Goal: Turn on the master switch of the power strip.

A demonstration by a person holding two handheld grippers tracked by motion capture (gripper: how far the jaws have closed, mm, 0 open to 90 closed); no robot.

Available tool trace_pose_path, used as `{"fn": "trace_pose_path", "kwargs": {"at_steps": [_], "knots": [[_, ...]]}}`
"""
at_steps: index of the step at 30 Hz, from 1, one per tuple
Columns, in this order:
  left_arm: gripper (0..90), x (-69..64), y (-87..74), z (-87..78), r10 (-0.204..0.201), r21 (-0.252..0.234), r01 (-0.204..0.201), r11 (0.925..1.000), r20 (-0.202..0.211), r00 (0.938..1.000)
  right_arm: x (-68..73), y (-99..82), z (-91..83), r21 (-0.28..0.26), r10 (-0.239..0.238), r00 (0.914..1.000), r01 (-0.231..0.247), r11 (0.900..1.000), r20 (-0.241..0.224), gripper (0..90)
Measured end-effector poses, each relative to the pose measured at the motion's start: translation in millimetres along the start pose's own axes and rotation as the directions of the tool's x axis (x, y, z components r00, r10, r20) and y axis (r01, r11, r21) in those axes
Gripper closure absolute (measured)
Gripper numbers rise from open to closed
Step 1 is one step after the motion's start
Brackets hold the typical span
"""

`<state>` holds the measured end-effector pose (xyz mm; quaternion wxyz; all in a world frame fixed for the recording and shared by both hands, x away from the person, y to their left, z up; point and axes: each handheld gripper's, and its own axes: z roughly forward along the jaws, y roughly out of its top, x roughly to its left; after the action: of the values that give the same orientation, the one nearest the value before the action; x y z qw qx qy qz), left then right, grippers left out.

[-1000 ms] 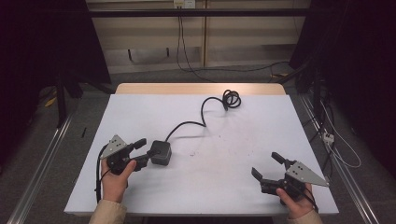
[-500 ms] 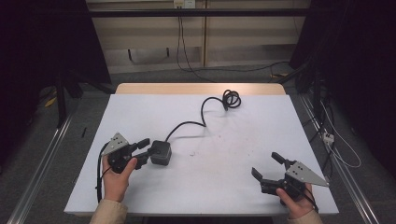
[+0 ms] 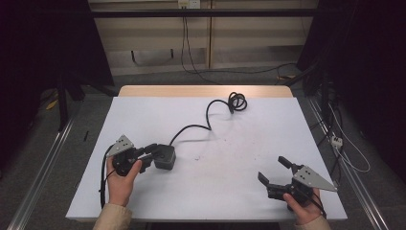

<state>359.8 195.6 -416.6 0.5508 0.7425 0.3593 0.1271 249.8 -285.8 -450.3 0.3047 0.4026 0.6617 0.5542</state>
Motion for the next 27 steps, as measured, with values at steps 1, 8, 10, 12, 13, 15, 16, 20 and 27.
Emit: {"fn": "trace_pose_path", "kwargs": {"at_steps": [1, 8, 10, 12, 13, 15, 16, 20, 27], "knots": [[68.6, 0.1, 0.3, 0.1, 0.000, 0.002, 0.000, 1.0000, 0.001, 1.0000, 0.0, 0.0, 0.0, 0.000, 0.000, 1.0000, 0.000, 1.0000, 0.000, 6.2], [73.3, 0.8, 1.2, 2.4, 0.000, 0.015, -0.001, 0.9999, 0.013, 0.9999, -0.4, 0.1, -0.3, 0.000, 0.001, 1.0000, -0.001, 1.0000, 0.001, 6.6], [74.4, 0.8, 1.3, 3.2, -0.005, 0.021, 0.005, 0.9998, 0.016, 0.9999, -0.5, 0.2, -0.4, 0.001, 0.000, 1.0000, 0.000, 1.0000, 0.001, 6.6], [74.8, 1.1, 1.6, 4.6, -0.007, 0.020, 0.007, 0.9998, 0.021, 0.9998, -0.6, 0.1, -0.3, 0.002, -0.003, 1.0000, 0.003, 1.0000, 0.000, 6.7], [75.1, 1.1, 1.7, 4.8, -0.006, 0.021, 0.006, 0.9998, 0.021, 0.9998, -0.6, 0.0, -0.3, 0.002, -0.003, 1.0000, 0.003, 1.0000, 0.000, 6.7], [76.0, 0.7, 1.9, 4.9, -0.007, 0.020, 0.007, 0.9998, 0.018, 0.9998, -0.6, 0.0, -0.3, 0.002, -0.003, 1.0000, 0.003, 1.0000, 0.000, 6.8], [76.1, 0.7, 2.2, 4.7, -0.006, 0.019, 0.005, 0.9998, 0.017, 0.9998, -0.7, 0.1, -0.4, 0.001, -0.004, 1.0000, 0.004, 1.0000, 0.000, 6.8], [77.3, 1.5, 3.1, 4.6, -0.009, 0.020, 0.009, 0.9998, 0.015, 0.9998, -0.8, 0.0, -0.4, 0.002, -0.003, 1.0000, 0.003, 1.0000, 0.002, 6.9], [78.3, 2.2, 3.1, 5.9, -0.004, 0.028, 0.003, 0.9996, 0.004, 1.0000, -0.8, 0.1, -0.3, 0.002, -0.005, 1.0000, 0.005, 1.0000, 0.003, 6.9]]}}
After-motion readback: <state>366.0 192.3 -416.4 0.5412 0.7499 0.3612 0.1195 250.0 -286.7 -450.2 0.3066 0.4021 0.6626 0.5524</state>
